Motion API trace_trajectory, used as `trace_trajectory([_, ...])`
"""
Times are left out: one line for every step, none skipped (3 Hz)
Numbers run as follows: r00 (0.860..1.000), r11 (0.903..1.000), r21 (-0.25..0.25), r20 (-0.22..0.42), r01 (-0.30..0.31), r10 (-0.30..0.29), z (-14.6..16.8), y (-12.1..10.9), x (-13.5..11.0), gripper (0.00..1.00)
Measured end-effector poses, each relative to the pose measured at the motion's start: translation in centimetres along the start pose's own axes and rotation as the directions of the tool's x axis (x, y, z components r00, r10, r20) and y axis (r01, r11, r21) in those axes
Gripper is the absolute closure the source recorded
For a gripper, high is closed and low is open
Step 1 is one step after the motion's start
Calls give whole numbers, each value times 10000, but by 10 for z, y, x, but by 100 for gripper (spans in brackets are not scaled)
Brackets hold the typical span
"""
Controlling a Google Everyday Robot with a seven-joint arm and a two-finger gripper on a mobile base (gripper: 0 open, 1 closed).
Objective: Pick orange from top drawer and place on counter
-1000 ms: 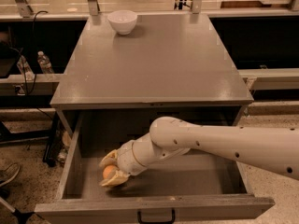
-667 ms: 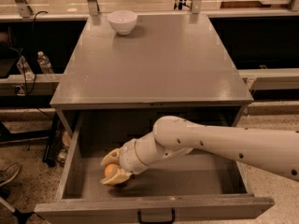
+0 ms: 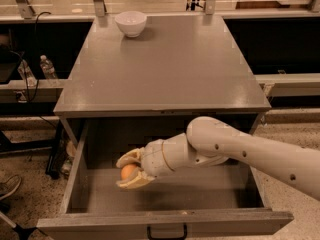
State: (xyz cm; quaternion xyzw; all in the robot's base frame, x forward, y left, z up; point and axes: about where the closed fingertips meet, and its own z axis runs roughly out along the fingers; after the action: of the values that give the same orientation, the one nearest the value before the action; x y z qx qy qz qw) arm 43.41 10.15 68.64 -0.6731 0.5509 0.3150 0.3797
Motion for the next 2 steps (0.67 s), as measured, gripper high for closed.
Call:
trace_trajectory([9968,9952,596,145,776,-786,-40,-1,-24,100])
trace_trajectory([9968,9952,596,145,776,-786,-40,-1,-24,100])
